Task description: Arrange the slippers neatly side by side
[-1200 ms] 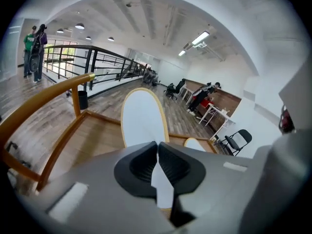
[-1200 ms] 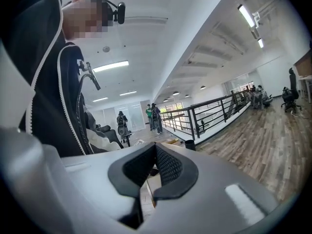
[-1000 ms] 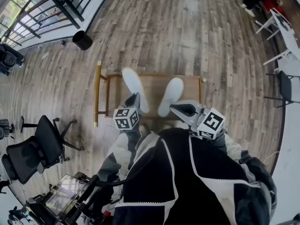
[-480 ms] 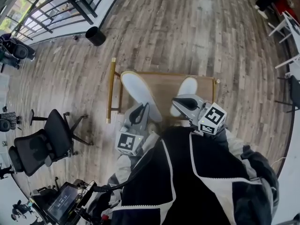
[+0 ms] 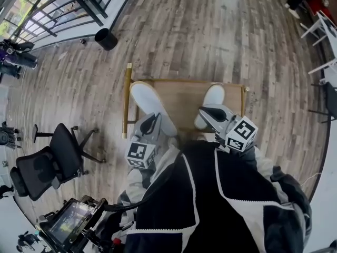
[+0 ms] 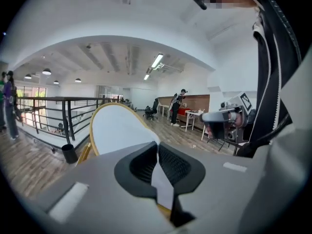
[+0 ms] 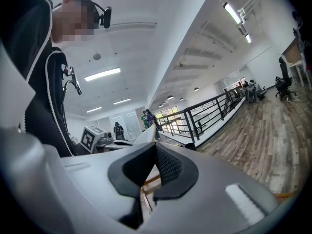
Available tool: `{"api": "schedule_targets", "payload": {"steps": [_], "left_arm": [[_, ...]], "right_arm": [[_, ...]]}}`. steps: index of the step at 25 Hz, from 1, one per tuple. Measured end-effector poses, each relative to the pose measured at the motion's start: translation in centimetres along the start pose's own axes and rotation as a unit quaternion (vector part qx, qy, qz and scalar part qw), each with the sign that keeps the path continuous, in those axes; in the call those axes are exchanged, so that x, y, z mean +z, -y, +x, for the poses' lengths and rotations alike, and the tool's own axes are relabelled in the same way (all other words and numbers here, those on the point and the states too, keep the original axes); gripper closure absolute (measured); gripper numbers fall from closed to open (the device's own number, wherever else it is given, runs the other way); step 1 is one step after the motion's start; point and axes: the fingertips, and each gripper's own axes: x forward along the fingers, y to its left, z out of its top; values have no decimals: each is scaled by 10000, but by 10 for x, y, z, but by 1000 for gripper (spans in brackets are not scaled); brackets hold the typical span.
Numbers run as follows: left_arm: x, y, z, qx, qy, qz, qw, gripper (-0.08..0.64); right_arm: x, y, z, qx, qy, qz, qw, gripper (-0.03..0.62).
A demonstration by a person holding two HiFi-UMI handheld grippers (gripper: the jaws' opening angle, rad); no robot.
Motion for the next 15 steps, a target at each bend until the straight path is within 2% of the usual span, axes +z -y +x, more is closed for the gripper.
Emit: {"api": "schedule_targets", "payload": {"steps": [4, 7, 10, 15], "left_arm": [[-37, -35, 7, 88, -564, -113, 9983, 532], [-62, -60, 18, 121, -921, -371, 9950, 533], [-87, -80, 28, 185, -1229, -637, 9902, 533], [-133, -97, 54, 182, -1895, -766, 9787, 532]], "right_arm": [[-1, 4, -8, -324, 52, 67, 9994, 588], [0, 9, -15, -583, 95, 120, 9982, 588], [1, 10, -21, -801, 139, 121, 9966, 588], [1, 17, -34, -1158, 178, 162, 9930, 588]]}}
